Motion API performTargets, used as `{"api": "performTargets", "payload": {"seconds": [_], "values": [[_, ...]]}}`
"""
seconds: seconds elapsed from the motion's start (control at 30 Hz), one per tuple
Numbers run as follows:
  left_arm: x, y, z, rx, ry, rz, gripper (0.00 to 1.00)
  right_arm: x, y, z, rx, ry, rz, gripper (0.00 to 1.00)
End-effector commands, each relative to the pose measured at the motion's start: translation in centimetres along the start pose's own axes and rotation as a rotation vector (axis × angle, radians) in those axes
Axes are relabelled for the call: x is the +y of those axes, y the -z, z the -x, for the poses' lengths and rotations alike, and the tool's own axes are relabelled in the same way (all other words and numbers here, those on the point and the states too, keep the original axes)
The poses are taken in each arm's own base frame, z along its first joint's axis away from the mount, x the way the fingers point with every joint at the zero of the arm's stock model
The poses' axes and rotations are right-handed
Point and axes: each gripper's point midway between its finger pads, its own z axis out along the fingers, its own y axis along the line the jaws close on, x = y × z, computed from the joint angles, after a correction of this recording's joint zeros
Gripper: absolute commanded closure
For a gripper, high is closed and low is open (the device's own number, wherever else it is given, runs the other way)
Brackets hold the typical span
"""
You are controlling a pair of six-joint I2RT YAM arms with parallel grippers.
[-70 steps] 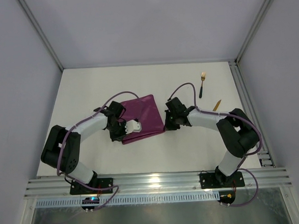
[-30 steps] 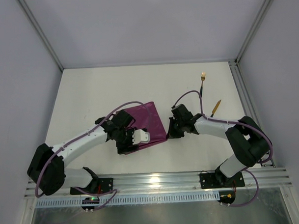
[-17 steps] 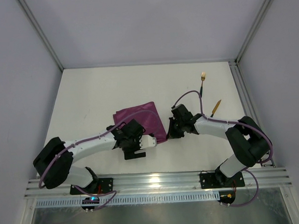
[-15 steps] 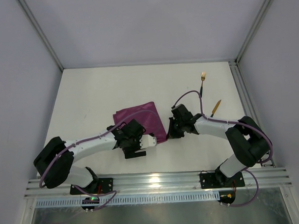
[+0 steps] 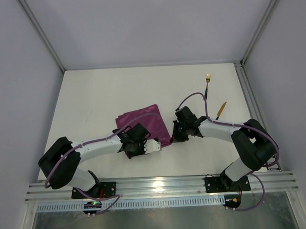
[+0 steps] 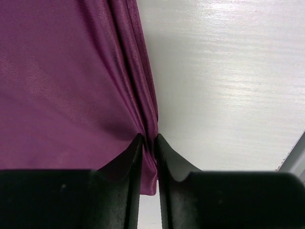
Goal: Fold the napkin into a case and place the utensils inside
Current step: Pick up the lower triangle-folded napkin from the center of the board.
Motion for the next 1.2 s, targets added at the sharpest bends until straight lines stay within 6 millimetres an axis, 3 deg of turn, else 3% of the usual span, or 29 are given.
{"api": "performTargets", "payload": {"seconds": [0.0, 0.13, 0.27, 0.37, 0.53, 0.6, 0.63, 0.67, 0.73, 0.83, 0.9, 1.03, 1.17], "values": [[-0.7, -0.3, 0.3, 0.002, 0.006, -0.045, 0.83, 1.0, 0.8, 1.0, -0.032, 0.021, 0.014, 0.96], [-0.8, -0.3, 0.2, 0.003, 0.006, -0.046, 1.00, 1.1, 0.9, 1.2, -0.037, 0.022, 0.019, 0.96], [-0.5, -0.3, 0.1, 0.012, 0.003, -0.032, 1.00, 1.8, 1.6, 1.6, -0.053, 0.039, 0.041, 0.96], [-0.1, 0.4, 0.1, 0.012, -0.005, -0.008, 1.00, 2.4, 3.3, 2.6, -0.107, 0.107, 0.056, 0.86], [-1.0, 2.8, 1.2, -0.069, -0.059, -0.037, 1.00, 4.0, 8.5, 5.2, -0.333, 0.320, 0.140, 0.52], [-1.3, 3.4, 1.2, -0.081, -0.066, -0.050, 1.00, 5.4, 10.2, 6.4, -0.460, 0.409, 0.213, 0.45], [-1.4, 3.5, 1.2, -0.084, -0.070, -0.055, 1.00, 6.1, 12.1, 6.7, -0.543, 0.454, 0.251, 0.44], [-1.4, 3.5, 1.2, -0.086, -0.074, -0.058, 1.00, 5.7, 12.0, 6.0, -0.572, 0.530, 0.252, 0.43], [-1.6, 3.5, 1.0, -0.080, -0.068, -0.072, 1.00, 7.0, 13.8, 6.4, -0.694, 0.617, 0.300, 0.42], [-1.8, 3.7, 0.7, -0.098, -0.043, -0.107, 1.00, 8.9, 16.1, 4.2, -0.804, 0.817, 0.365, 0.42], [-1.4, 4.2, 0.5, -0.115, -0.025, -0.106, 1.00, 9.9, 16.9, 1.7, -0.881, 1.026, 0.416, 0.42], [-1.2, 5.2, 0.8, -0.125, -0.020, -0.116, 1.00, 9.7, 14.8, -3.4, -0.851, 1.407, 0.461, 0.41], [-1.2, 5.7, 0.9, -0.128, 0.007, -0.139, 1.00, 8.9, 12.2, -6.1, -0.772, 1.542, 0.464, 0.41]]}}
